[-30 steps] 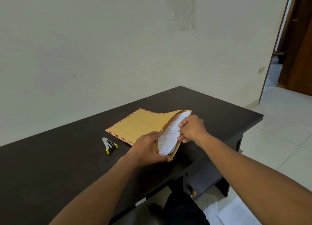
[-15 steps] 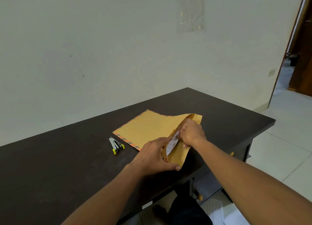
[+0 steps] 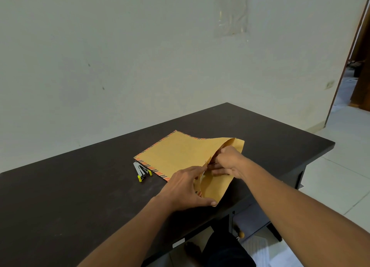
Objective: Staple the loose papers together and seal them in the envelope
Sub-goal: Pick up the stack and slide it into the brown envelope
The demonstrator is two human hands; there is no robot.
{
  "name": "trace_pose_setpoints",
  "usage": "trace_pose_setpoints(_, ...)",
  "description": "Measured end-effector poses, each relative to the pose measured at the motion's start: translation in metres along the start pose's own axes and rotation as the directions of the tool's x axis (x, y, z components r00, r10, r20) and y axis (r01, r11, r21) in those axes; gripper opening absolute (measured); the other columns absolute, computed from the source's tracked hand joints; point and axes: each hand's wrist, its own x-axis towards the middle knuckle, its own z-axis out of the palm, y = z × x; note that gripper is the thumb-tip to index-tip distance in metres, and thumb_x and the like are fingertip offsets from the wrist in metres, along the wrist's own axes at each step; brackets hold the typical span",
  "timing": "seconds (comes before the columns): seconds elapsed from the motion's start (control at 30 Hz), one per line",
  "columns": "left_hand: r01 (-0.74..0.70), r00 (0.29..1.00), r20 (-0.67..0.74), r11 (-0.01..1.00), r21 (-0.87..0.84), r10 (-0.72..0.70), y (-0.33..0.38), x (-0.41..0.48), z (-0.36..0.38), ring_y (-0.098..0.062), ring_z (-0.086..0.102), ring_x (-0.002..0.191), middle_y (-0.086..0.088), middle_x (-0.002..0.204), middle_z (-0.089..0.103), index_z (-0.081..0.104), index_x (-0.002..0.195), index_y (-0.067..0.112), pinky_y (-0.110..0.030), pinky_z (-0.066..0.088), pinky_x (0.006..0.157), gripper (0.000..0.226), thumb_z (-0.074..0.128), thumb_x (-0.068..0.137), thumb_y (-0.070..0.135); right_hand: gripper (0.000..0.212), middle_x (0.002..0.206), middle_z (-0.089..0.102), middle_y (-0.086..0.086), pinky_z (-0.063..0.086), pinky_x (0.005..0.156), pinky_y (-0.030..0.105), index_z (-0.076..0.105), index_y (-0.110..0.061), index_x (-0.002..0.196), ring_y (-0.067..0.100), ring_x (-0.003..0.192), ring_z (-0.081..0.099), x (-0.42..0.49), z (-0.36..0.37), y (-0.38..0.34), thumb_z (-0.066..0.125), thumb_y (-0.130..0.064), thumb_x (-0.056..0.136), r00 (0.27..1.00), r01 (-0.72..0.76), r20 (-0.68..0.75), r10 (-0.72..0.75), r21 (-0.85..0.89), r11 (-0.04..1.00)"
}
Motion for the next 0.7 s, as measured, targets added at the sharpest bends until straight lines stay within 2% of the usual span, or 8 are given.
trace_pose_setpoints(0.13,0.026,1.000,0.003,0.999,-0.019,-0.026,-0.004,-0.002,0.000,-0.008,0.053,0.121,0.011,0.147,0.049,0.038,0.151,0.027,-0.031,0.050,0.098,0.108,0.069,0.063,0.081,0.025,0.100,0.073,0.014,0.064,0.065,0.037,0.062,-0.006,0.109,0.026,0.081,0.077,-0.004,-0.003,-0.003,0.041,0.003,0.098,0.999,-0.037,-0.003,0.037,-0.133,0.990)
trace_pose_setpoints(0.17,0.033,0.999,0.011,0.999,-0.030,-0.033,-0.005,-0.002,-0.001,-0.007,0.055,0.118,0.011,0.145,0.051,0.041,0.149,0.028,-0.032,0.051,0.096,0.103,0.067,0.064,0.082,0.022,0.094,0.073,0.013,0.063,0.062,0.035,0.064,-0.005,0.103,0.024,0.075,0.077,-0.004,-0.008,-0.005,0.044,0.000,0.098,0.998,-0.018,-0.063,0.002,-0.245,0.969)
trace_pose_setpoints(0.23,0.049,0.999,0.020,0.998,-0.031,-0.049,-0.006,-0.001,-0.002,-0.006,0.058,0.113,0.012,0.139,0.056,0.050,0.142,0.029,-0.032,0.051,0.094,0.090,0.062,0.070,0.081,0.017,0.085,0.073,0.007,0.060,0.059,0.033,0.067,-0.010,0.093,0.021,0.067,0.075,-0.005,-0.020,-0.008,0.050,-0.009,0.096,0.958,0.052,-0.215,-0.189,-0.519,0.853)
trace_pose_setpoints(0.3,0.070,0.997,0.030,0.998,0.008,-0.070,-0.007,-0.001,-0.004,-0.006,0.059,0.111,0.013,0.131,0.061,0.058,0.132,0.031,-0.033,0.051,0.093,0.076,0.057,0.074,0.080,0.012,0.090,0.071,0.000,0.059,0.072,0.037,0.067,-0.017,0.092,0.020,0.082,0.071,-0.002,-0.034,-0.008,0.055,-0.013,0.094,0.876,0.142,-0.242,-0.417,-0.697,0.703)
trace_pose_setpoints(0.37,0.087,0.995,0.038,0.996,0.036,-0.089,-0.009,-0.002,-0.004,-0.009,0.060,0.109,0.011,0.122,0.065,0.059,0.122,0.032,-0.036,0.051,0.092,0.065,0.055,0.077,0.079,0.021,0.110,0.067,-0.004,0.055,0.087,0.041,0.065,-0.026,0.105,0.021,0.105,0.063,0.003,-0.043,-0.006,0.059,-0.012,0.090,0.870,0.245,-0.092,-0.484,-0.772,0.587)
trace_pose_setpoints(0.47,0.139,0.987,0.079,0.990,0.026,-0.140,-0.009,-0.007,-0.005,-0.014,0.060,0.109,0.011,0.121,0.065,0.044,0.126,0.033,-0.037,0.051,0.093,0.068,0.055,0.077,0.079,0.045,0.143,0.052,-0.004,0.045,0.105,0.046,0.060,-0.038,0.125,0.025,0.131,0.048,0.006,-0.042,0.004,0.054,-0.016,0.086,0.949,0.283,0.194,-0.247,-0.871,0.402)
trace_pose_setpoints(0.53,0.180,0.973,0.139,0.983,0.042,-0.184,-0.010,-0.010,-0.007,-0.015,0.058,0.113,0.012,0.126,0.063,0.034,0.134,0.035,-0.035,0.048,0.096,0.077,0.055,0.075,0.081,0.050,0.149,0.046,0.000,0.043,0.107,0.043,0.058,-0.043,0.128,0.026,0.132,0.045,0.006,-0.040,0.014,0.048,-0.017,0.087,0.964,0.266,0.253,-0.084,-0.887,0.378)
trace_pose_setpoints(0.7,0.214,0.947,0.185,0.945,0.249,-0.263,-0.018,-0.014,-0.012,-0.017,0.054,0.116,0.008,0.132,0.058,0.056,0.127,0.029,-0.040,0.043,0.101,0.088,0.033,0.072,0.094,0.046,0.142,0.049,0.000,0.046,0.103,0.041,0.058,-0.040,0.130,0.026,0.126,0.047,-0.009,-0.037,0.011,0.048,-0.022,0.090,0.962,0.274,0.266,-0.065,-0.927,0.255)
